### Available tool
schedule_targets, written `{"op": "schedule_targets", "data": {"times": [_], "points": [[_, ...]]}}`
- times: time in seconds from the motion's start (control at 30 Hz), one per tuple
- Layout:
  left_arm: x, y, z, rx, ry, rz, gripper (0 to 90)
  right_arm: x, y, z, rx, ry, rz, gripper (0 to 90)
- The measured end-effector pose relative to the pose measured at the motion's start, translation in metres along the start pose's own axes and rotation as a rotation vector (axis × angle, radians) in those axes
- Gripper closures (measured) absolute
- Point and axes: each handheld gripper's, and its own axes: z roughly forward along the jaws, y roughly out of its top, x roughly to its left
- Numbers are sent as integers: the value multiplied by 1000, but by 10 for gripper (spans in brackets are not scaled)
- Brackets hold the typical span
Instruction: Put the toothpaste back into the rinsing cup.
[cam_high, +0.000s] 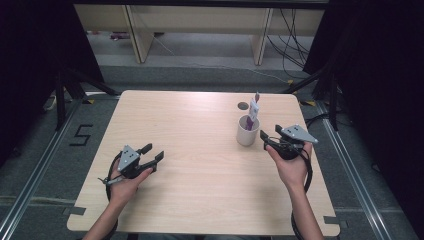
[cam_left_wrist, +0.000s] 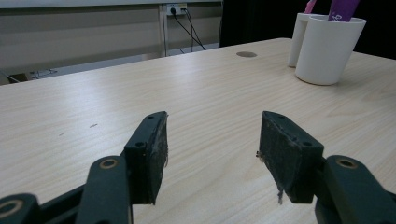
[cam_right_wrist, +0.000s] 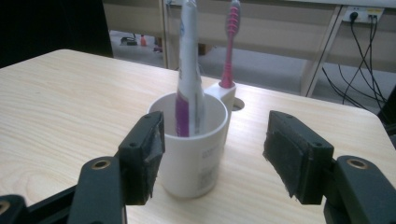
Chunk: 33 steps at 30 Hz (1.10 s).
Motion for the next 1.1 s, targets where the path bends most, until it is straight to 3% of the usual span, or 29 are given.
{"op": "schedule_targets", "data": {"times": [0.03,0.3,0.33,0.37,0.4,0.43,0.53,0.73,0.83,0.87,0.93,0.97,1.0,1.07,1.1], "points": [[0,0,0,-1,1,-1,419,1,-2,-2,-3,-16,19,382],[0,0,0,-2,6,-3,419,-10,-20,-15,17,-34,31,379],[0,0,0,-2,6,-3,419,-9,-22,-18,36,-43,57,380],[0,-1,0,-2,7,-4,419,-13,-25,-19,34,-53,12,380],[1,-1,0,0,8,-1,419,-11,-29,-19,32,-49,54,380],[1,-1,0,0,9,-1,418,-14,-32,-20,36,-49,28,380],[1,-1,0,-4,11,-3,416,-16,-42,-22,47,-57,58,380],[2,-2,1,-11,8,-4,415,-18,-60,-23,64,-64,58,383],[2,-3,0,-1,15,-5,414,-18,-66,-23,54,-59,84,384],[2,-3,1,-1,16,-5,414,-20,-68,-22,41,-71,51,384],[2,-3,1,-2,15,-6,414,-20,-71,-21,25,-75,53,386],[2,-4,1,-1,15,-6,413,-18,-72,-21,34,-79,93,386],[2,-4,1,-1,16,-6,413,-20,-74,-20,22,-74,67,385],[3,-4,1,0,16,-6,412,-20,-76,-20,26,-74,73,385],[3,-4,1,1,17,-4,412,-21,-78,-18,0,-83,56,386]]}}
